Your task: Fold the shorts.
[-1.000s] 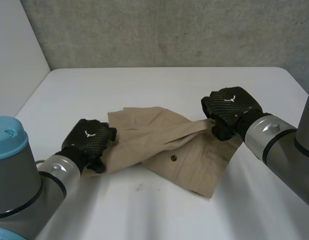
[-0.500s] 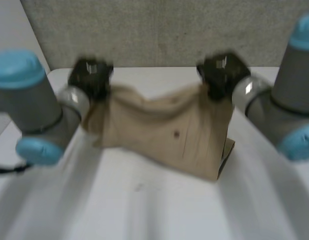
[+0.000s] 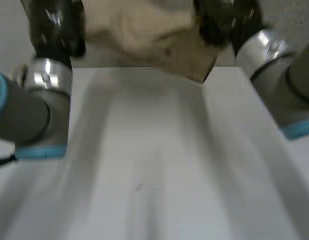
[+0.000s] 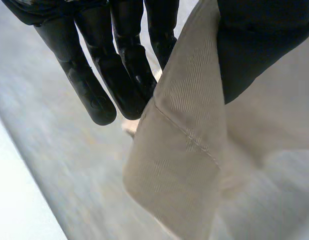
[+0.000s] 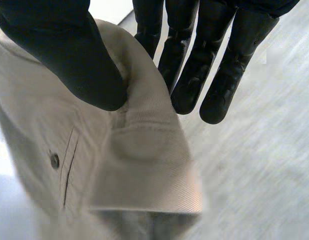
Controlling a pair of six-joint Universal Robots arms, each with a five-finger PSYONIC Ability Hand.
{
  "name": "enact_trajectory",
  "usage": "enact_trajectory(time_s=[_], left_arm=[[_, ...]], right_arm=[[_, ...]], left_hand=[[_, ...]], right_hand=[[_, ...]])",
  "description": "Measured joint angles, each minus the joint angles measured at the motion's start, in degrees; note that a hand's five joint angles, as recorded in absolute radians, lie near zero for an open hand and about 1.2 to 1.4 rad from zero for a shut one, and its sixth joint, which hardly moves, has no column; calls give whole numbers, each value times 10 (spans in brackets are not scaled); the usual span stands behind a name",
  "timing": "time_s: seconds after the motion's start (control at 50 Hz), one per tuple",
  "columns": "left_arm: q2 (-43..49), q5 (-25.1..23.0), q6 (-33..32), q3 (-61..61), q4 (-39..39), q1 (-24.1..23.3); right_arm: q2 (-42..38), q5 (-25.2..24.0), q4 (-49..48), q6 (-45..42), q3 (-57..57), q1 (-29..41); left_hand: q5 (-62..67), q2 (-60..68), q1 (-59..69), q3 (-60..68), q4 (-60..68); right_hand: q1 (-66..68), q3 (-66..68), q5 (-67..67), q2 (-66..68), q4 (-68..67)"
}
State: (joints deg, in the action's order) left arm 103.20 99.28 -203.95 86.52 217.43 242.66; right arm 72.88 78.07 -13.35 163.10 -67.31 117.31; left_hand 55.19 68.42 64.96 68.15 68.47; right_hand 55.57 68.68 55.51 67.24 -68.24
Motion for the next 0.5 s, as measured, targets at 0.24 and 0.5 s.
enact_trajectory(time_s=[0.24, 0.5], left_arm=[[69, 1, 1, 183, -91, -43], [-29, -11, 8, 170, -318, -76]], right_arm=[[-110, -3, 96, -56, -119, -1], [-86, -5, 131, -66, -189, -7]], left_hand=[[-1, -8, -1, -6, -7], [-430, -456, -418, -451, -461]], right_hand=[[0, 0, 0, 0, 0], [0, 0, 0, 0, 0]])
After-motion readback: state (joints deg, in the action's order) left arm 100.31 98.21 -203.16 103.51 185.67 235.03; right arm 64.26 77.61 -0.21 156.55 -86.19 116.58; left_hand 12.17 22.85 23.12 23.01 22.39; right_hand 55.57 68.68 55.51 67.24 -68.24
